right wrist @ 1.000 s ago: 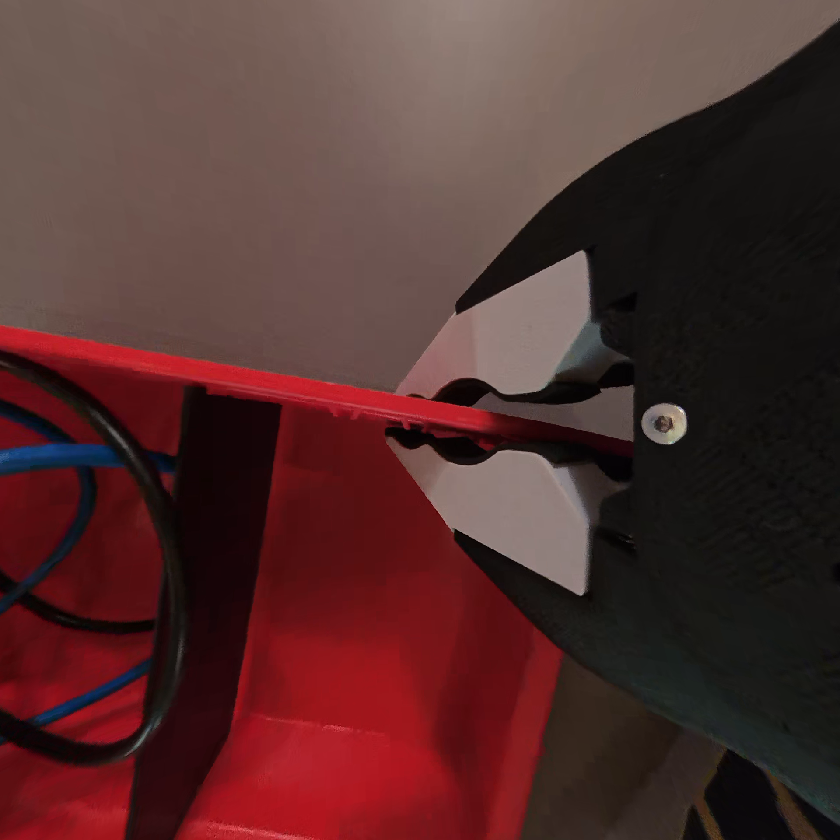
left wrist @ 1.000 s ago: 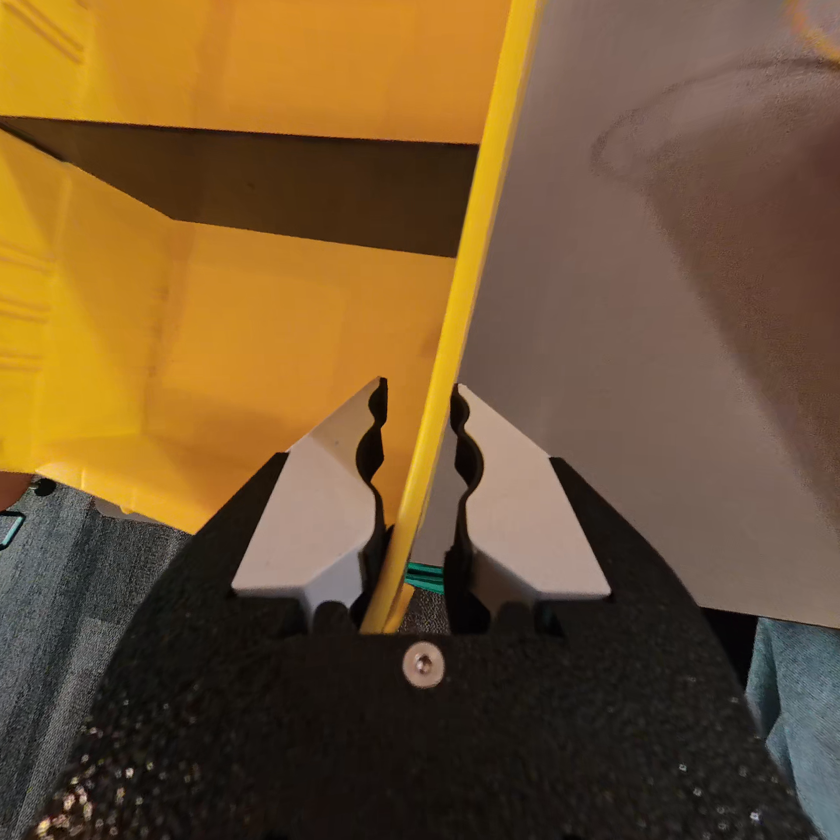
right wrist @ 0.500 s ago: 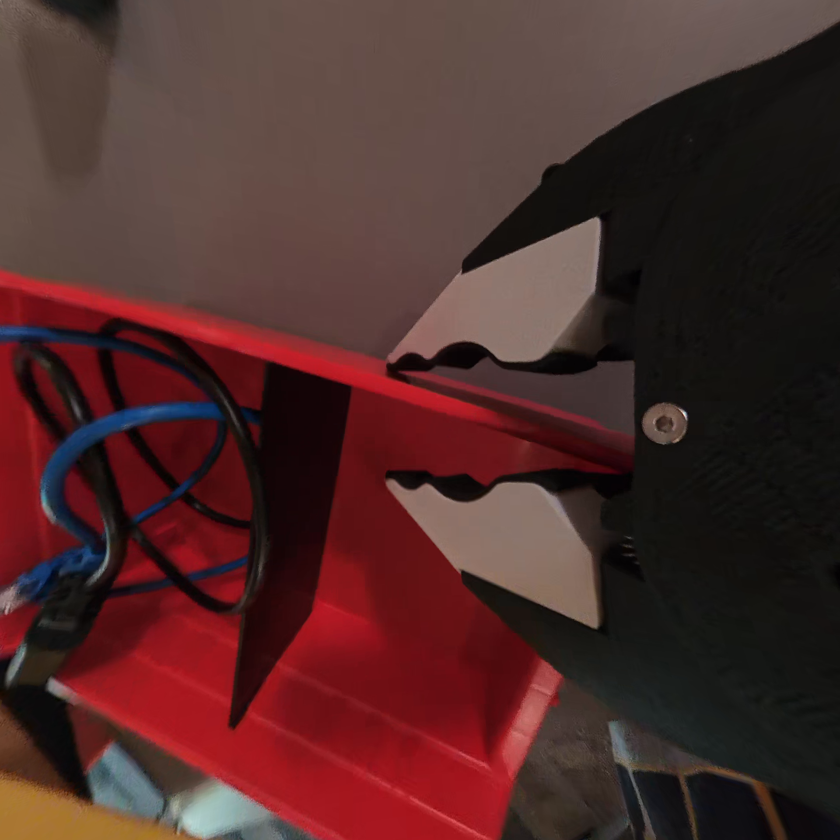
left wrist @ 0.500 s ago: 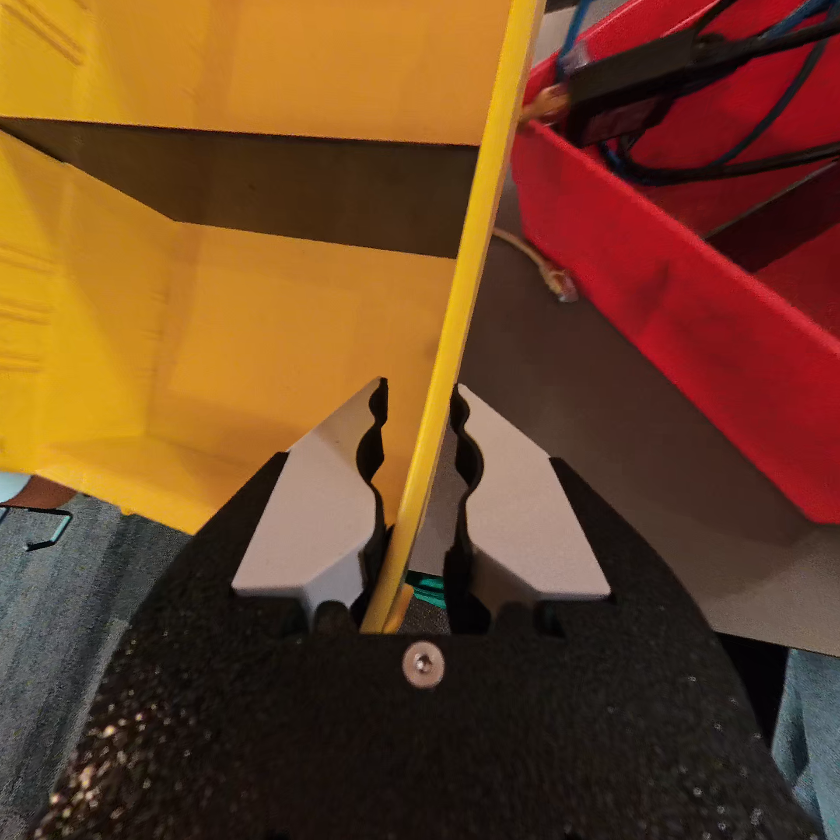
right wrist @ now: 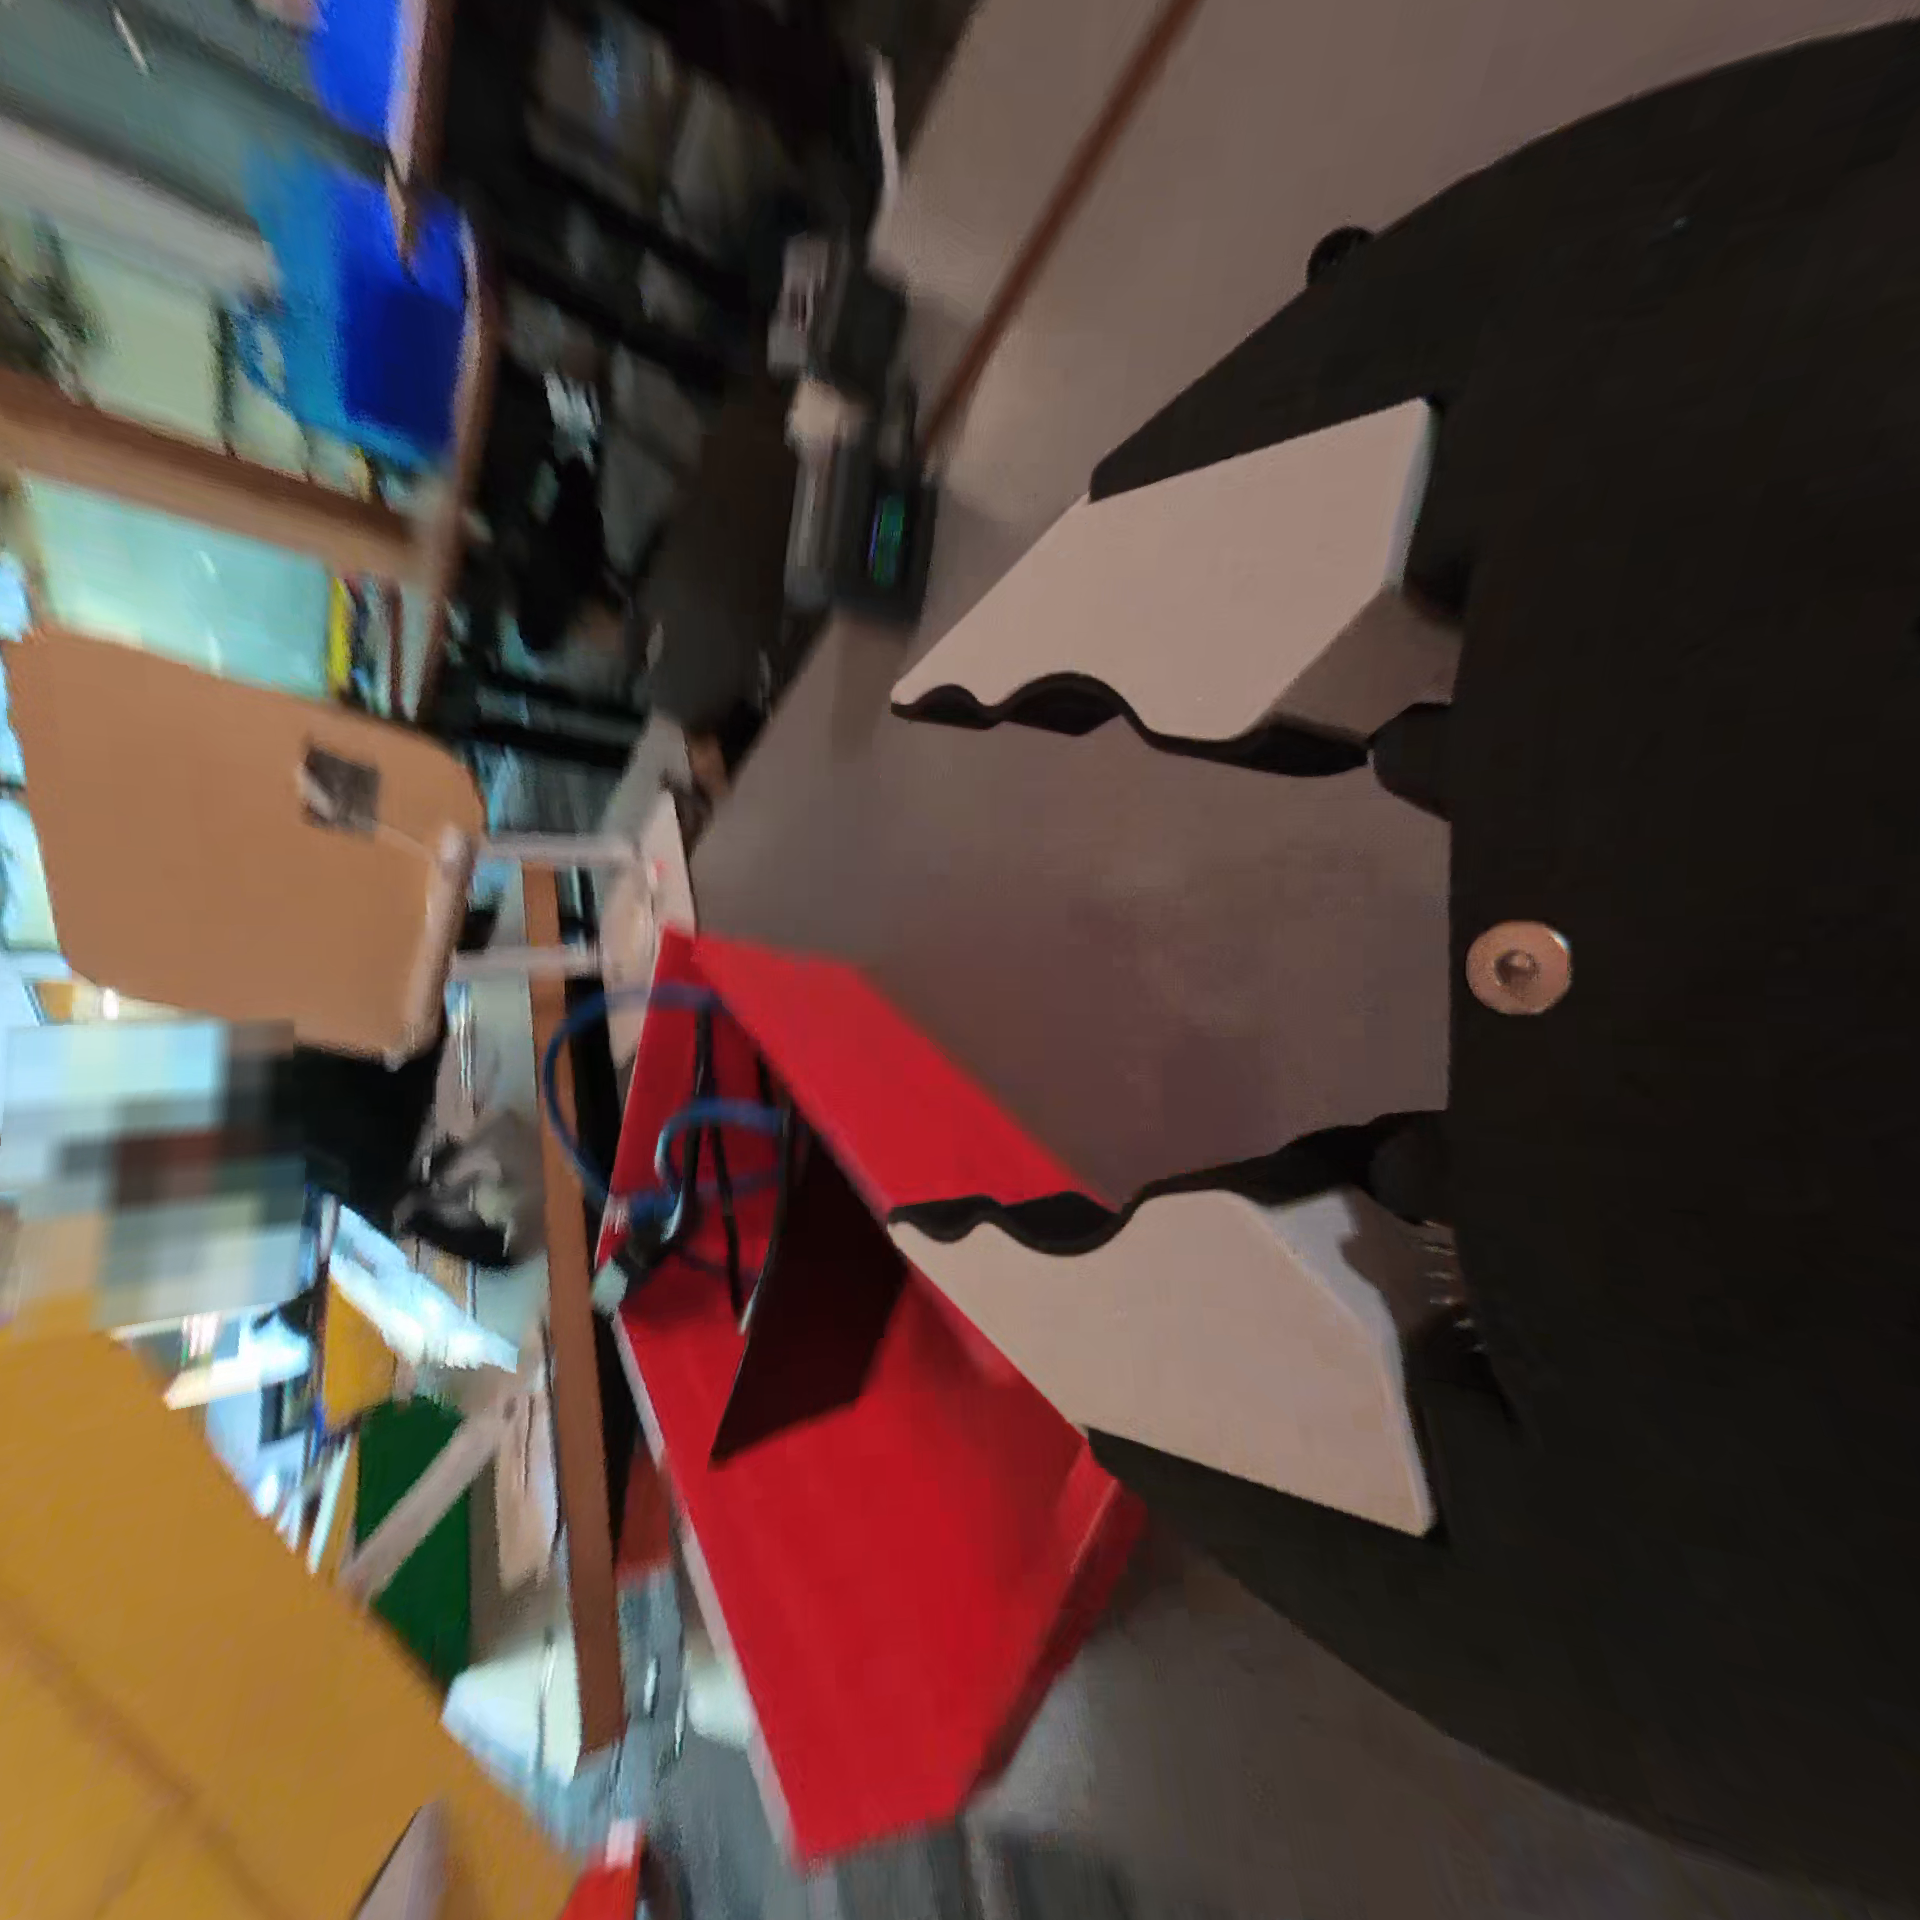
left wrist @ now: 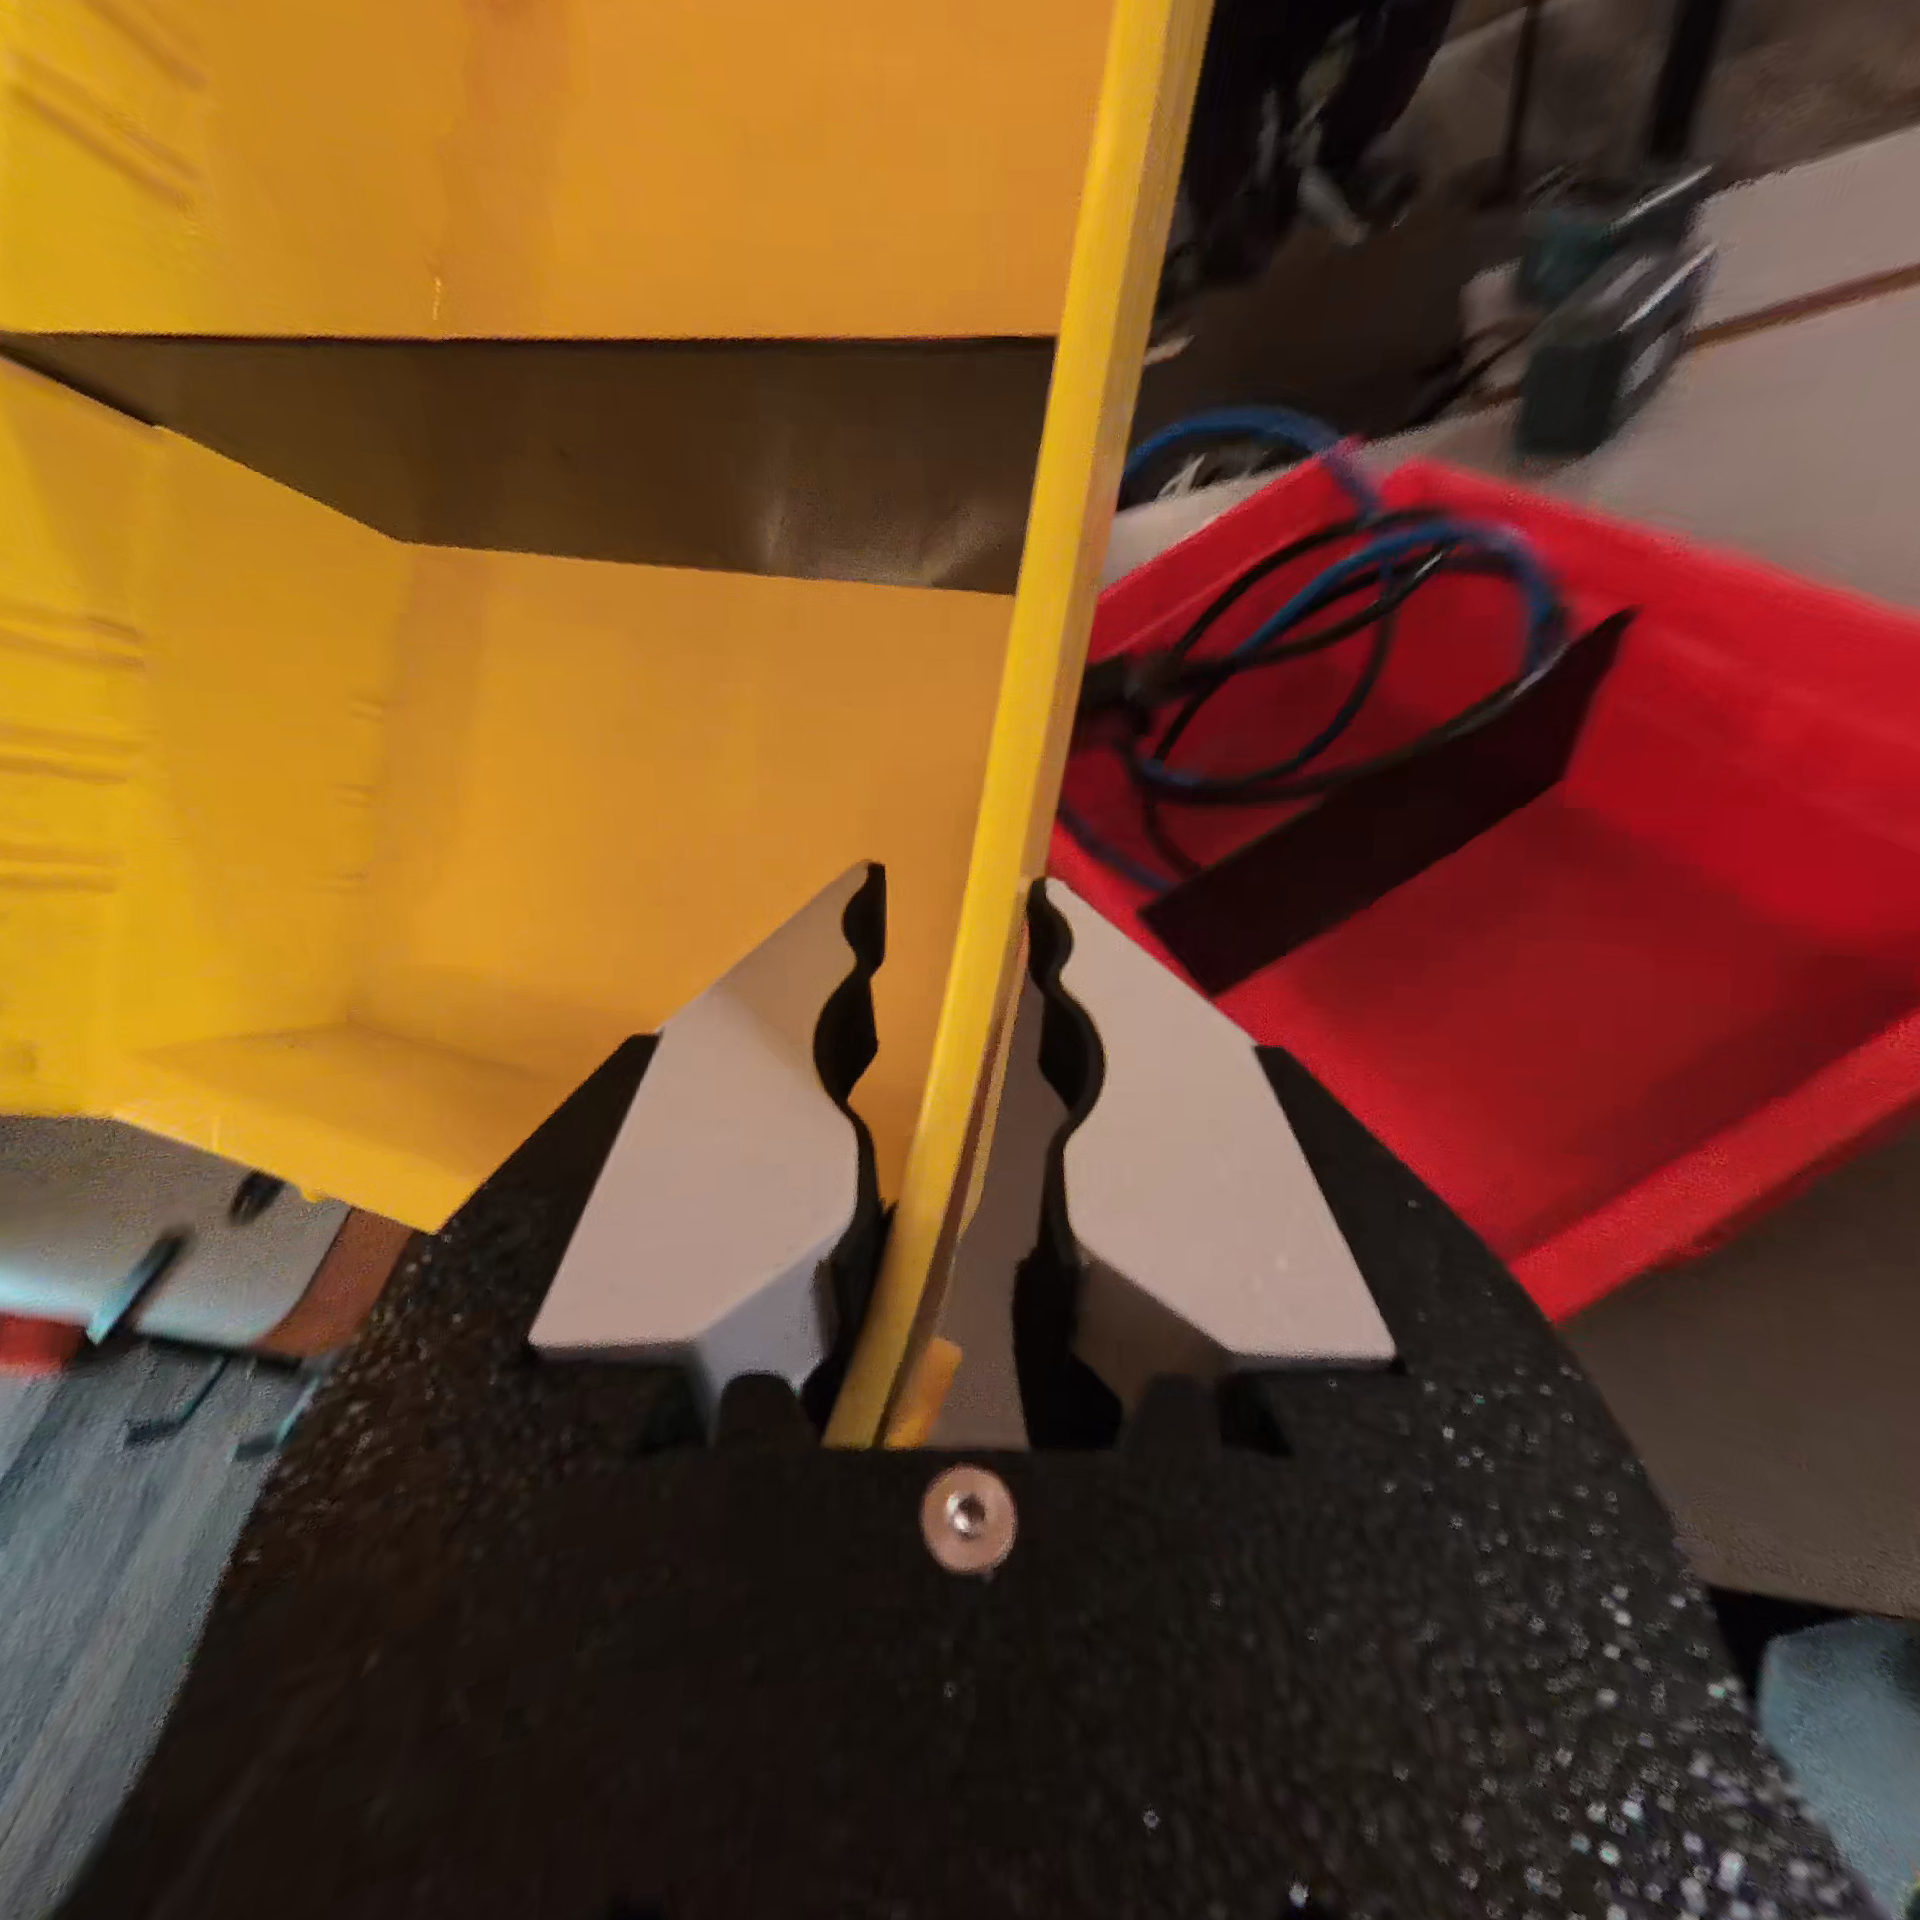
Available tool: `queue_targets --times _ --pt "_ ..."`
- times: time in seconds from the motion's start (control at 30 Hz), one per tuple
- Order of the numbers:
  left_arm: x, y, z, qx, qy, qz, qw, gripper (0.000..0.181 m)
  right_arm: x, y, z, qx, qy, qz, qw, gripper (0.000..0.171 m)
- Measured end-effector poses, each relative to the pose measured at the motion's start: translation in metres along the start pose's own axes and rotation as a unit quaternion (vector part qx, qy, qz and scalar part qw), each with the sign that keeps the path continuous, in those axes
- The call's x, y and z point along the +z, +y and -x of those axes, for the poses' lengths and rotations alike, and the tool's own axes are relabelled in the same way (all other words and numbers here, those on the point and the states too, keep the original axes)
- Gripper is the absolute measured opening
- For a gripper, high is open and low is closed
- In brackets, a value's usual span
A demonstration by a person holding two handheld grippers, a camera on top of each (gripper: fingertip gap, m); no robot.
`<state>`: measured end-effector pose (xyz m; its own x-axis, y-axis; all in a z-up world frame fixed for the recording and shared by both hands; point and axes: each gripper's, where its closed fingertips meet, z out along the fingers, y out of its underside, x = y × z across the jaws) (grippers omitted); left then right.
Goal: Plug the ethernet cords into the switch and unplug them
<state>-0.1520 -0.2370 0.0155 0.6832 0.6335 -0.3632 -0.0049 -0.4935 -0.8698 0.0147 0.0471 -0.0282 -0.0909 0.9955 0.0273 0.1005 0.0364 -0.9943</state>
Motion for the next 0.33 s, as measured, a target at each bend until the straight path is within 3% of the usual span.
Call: queue_targets --times 0.03,0.2,0.33 --pt "-0.003 -0.015 -0.012 0.008 0.019 -0.018 1.0 0.025 -0.019 0.005 -0.021 -0.021 0.036 -0.007 0.999 0.091" --pt "-0.009 -0.083 -0.108 0.075 0.149 -0.086 0.982 0.025 -0.13 0.035 -0.125 -0.096 0.229 -0.011 0.969 0.087" --pt "-0.014 -0.118 -0.213 0.12 0.276 -0.111 0.947 0.026 -0.222 0.055 -0.175 -0.116 0.355 -0.013 0.927 0.086"
